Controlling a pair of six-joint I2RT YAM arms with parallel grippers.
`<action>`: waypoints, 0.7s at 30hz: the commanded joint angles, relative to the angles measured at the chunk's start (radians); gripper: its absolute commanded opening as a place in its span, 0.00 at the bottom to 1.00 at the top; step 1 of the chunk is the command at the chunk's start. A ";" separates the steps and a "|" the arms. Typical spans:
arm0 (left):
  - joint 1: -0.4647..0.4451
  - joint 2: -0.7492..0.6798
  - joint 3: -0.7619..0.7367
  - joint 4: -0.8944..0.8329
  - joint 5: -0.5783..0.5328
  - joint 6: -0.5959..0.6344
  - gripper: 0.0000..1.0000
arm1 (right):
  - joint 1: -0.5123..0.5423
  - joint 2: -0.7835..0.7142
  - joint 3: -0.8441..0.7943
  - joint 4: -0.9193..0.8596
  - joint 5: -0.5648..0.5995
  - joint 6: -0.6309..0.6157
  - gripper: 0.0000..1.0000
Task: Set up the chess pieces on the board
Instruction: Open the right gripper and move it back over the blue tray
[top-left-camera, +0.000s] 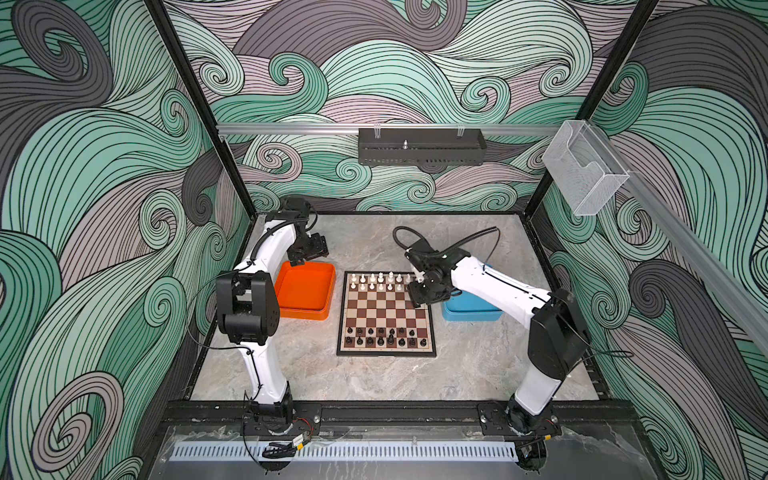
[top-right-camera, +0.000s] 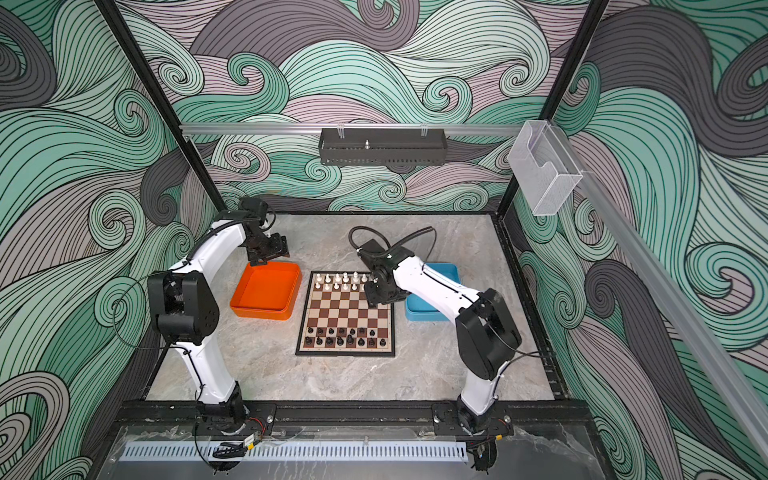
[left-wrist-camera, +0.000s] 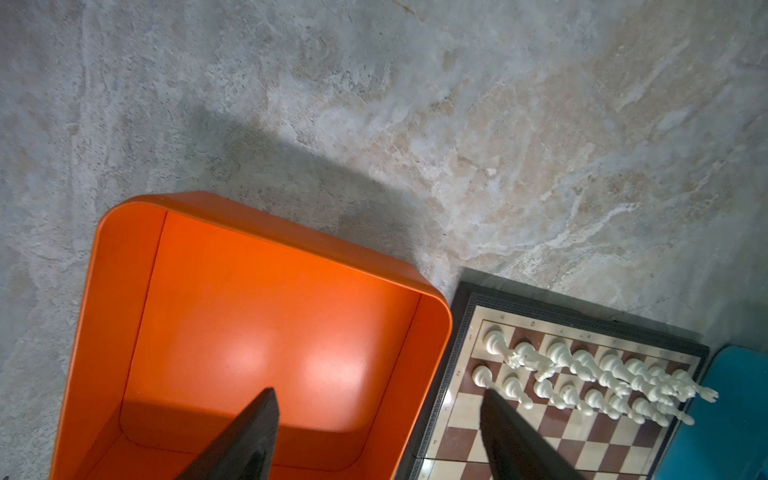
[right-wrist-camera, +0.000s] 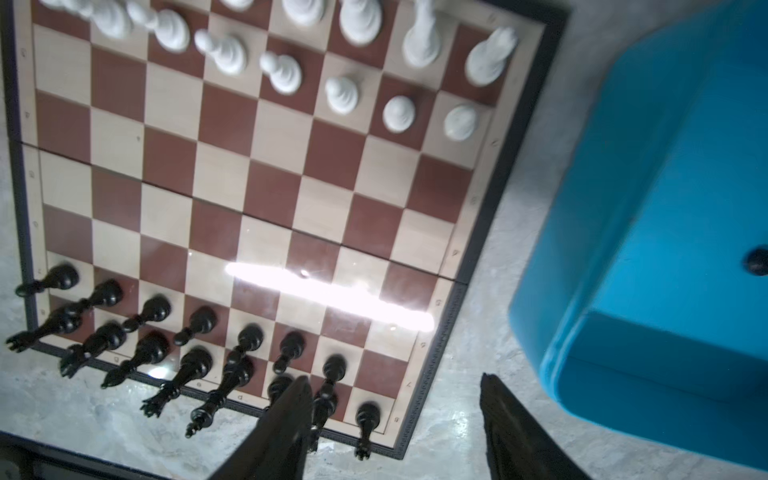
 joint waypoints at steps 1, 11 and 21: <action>-0.002 -0.044 -0.028 0.045 0.023 0.009 0.79 | -0.086 -0.040 0.025 -0.017 0.069 -0.045 0.77; -0.099 -0.043 -0.034 0.115 0.169 0.160 0.87 | -0.361 -0.085 0.008 -0.013 0.082 -0.091 1.00; -0.176 -0.049 -0.030 0.097 0.194 0.275 0.99 | -0.583 0.043 -0.004 -0.013 -0.035 -0.112 0.99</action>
